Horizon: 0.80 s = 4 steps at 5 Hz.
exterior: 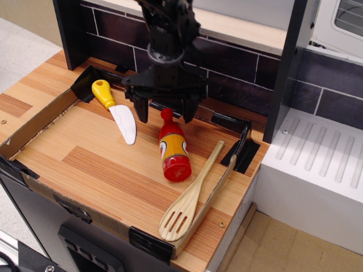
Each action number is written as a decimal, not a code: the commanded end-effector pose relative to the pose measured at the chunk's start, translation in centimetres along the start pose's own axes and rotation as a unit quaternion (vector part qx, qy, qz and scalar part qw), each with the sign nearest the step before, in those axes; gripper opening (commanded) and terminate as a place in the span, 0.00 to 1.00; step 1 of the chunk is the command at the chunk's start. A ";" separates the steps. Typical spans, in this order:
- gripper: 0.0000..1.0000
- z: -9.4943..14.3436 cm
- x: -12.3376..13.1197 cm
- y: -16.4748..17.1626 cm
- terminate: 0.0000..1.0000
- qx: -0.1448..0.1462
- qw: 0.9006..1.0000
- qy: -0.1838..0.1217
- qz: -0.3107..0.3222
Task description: Upright hot sauce bottle
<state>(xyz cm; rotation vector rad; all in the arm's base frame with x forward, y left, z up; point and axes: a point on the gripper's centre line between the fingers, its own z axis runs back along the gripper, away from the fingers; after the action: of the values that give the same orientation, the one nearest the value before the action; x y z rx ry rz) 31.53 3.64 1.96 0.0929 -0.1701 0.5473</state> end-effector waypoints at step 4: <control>0.00 -1.3 -0.4 -0.5 0.00 0.007 1.000 -0.024 -0.018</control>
<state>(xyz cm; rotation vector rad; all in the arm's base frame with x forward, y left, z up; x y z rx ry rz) 31.59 2.77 0.00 0.1190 -0.2015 0.5134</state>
